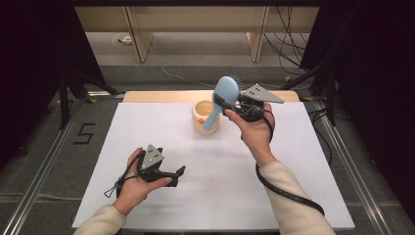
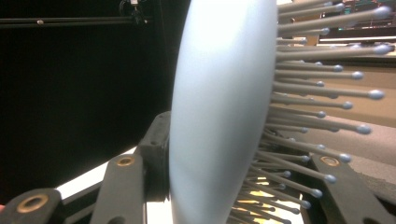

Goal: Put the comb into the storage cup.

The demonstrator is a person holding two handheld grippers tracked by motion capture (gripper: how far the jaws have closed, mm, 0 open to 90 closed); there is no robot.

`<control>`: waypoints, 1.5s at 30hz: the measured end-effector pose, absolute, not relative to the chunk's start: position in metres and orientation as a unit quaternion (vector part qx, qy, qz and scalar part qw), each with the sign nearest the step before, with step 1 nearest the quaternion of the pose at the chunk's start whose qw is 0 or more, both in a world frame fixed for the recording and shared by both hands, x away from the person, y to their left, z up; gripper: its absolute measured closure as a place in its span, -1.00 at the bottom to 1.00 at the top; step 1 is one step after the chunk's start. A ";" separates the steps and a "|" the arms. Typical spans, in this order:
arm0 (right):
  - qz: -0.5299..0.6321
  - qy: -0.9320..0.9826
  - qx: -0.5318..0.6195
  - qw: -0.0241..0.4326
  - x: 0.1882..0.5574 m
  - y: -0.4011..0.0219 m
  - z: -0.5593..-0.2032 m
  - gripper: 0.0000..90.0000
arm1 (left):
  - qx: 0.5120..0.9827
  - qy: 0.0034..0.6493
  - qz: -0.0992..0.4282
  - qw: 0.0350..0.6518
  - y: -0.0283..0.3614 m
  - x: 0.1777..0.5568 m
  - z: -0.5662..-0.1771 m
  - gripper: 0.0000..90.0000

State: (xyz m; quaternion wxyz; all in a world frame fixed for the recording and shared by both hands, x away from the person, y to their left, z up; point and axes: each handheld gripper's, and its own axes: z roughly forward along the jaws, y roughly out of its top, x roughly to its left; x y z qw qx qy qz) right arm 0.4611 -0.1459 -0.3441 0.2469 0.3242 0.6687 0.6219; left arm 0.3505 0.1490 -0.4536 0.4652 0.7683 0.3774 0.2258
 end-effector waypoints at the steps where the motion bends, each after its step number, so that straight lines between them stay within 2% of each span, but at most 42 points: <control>1: 0.622 0.668 0.324 0.247 0.461 -0.145 -0.344 0.14 | 0.768 0.378 0.225 0.465 0.149 0.350 -0.454 -1.00; 45: 0.625 0.660 0.336 0.249 0.473 -0.144 -0.340 0.14 | 0.765 0.381 0.224 0.467 0.149 0.351 -0.453 -1.00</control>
